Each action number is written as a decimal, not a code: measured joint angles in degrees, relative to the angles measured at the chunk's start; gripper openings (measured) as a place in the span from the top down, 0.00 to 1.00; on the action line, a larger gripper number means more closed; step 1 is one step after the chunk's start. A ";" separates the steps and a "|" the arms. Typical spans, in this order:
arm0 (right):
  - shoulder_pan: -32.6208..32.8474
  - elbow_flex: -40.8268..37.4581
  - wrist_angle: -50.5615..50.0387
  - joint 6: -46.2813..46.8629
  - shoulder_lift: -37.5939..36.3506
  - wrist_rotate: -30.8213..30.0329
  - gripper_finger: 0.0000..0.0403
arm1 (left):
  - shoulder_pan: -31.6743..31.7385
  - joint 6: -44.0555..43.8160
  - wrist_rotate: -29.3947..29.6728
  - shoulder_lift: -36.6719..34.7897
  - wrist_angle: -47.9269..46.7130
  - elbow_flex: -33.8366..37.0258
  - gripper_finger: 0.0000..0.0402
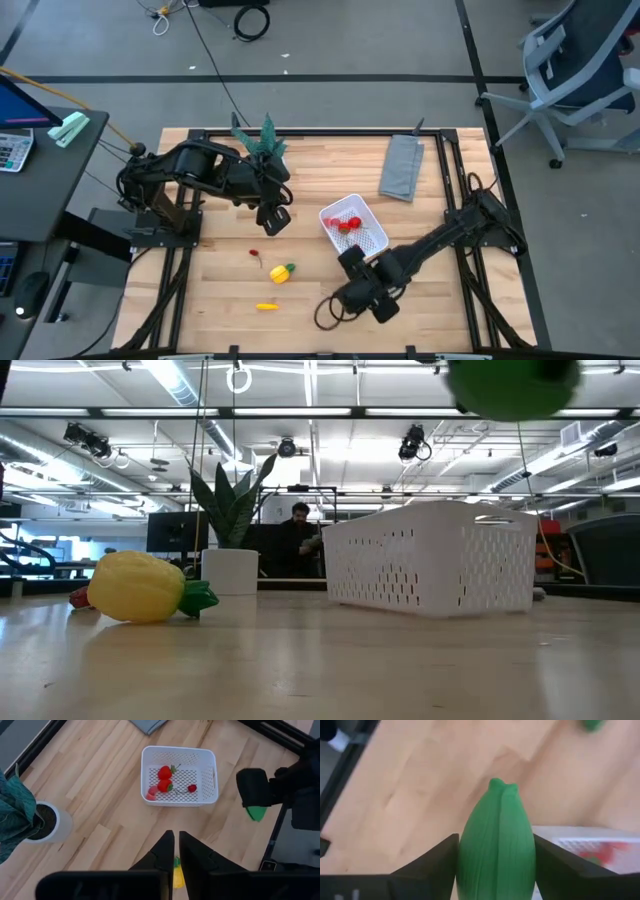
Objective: Pick and placing Produce into tupperware
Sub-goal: Put the green corn into the white basket
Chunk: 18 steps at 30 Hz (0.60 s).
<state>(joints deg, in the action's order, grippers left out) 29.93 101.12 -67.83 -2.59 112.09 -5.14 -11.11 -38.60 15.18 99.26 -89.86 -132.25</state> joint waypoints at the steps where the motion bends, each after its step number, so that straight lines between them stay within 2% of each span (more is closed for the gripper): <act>1: -0.82 1.17 -1.32 0.03 -0.02 -0.51 0.44 | 0.00 -0.85 0.00 0.00 0.02 0.00 0.92; 6: -6.85 5.33 -11.18 0.17 -0.04 -4.14 0.45 | 0.00 -6.33 -0.02 0.00 0.01 0.00 0.92; 10: -14.37 5.16 -17.79 2.74 -0.09 -4.97 0.43 | 0.00 -7.22 -0.06 0.00 0.00 0.00 0.90; 14: -21.36 3.79 -15.84 3.03 -0.09 -4.40 0.43 | 0.00 -5.91 -0.85 0.00 0.00 0.00 0.90; 18: -25.45 1.30 -10.26 3.43 -0.09 1.05 0.45 | 0.00 -3.90 -1.41 0.00 0.00 0.00 0.91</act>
<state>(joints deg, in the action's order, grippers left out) 4.48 102.42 -78.09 0.84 112.01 -4.09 -11.11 -42.51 13.77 99.26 -89.86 -132.25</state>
